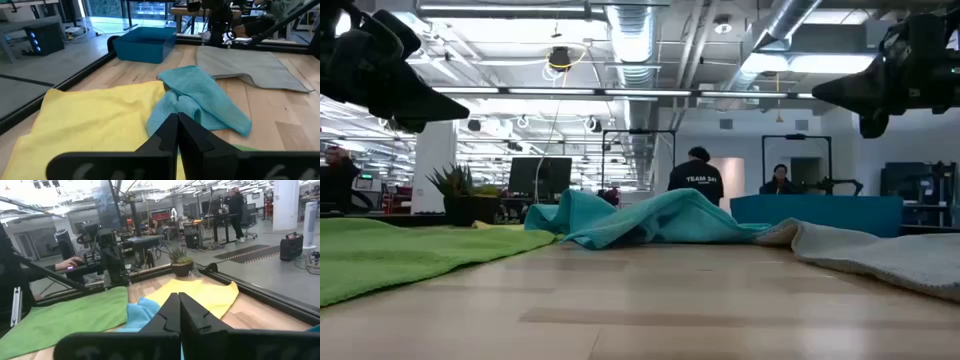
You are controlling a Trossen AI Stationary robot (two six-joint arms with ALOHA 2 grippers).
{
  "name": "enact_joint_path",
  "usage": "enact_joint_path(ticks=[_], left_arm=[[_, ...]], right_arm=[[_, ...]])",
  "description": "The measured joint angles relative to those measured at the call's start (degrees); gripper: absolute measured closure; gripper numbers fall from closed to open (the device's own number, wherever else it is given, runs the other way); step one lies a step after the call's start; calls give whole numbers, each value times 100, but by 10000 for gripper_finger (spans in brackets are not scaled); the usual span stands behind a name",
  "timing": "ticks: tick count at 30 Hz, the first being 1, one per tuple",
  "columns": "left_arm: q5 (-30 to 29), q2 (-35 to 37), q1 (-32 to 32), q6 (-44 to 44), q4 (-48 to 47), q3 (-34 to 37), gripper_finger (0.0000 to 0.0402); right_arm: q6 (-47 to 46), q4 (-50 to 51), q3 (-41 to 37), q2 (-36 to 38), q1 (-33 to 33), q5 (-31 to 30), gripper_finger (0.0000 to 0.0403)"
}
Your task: Fold microfiber towels
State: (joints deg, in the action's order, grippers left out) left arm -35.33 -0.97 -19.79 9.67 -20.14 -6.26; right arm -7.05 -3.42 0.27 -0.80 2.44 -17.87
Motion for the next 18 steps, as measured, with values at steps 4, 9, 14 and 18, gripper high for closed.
enact_joint_path(ticks=[4, 9, 14, 18], left_arm=[[0, 0, -2, 0, 1, 2, 401], [4, 0, 0, 0, 43, 2, 401], [7, -6, 0, -526, 654, 3, 401], [-211, -196, -2, -899, 720, -495, 401]], right_arm=[[1, -1, 0, 1, 0, 0, 390], [6, 5, 8, 2, 2, 0, 390], [300, 400, 450, 0, 8, -4, 398], [459, 976, 1099, -179, 9, -7, 399]])
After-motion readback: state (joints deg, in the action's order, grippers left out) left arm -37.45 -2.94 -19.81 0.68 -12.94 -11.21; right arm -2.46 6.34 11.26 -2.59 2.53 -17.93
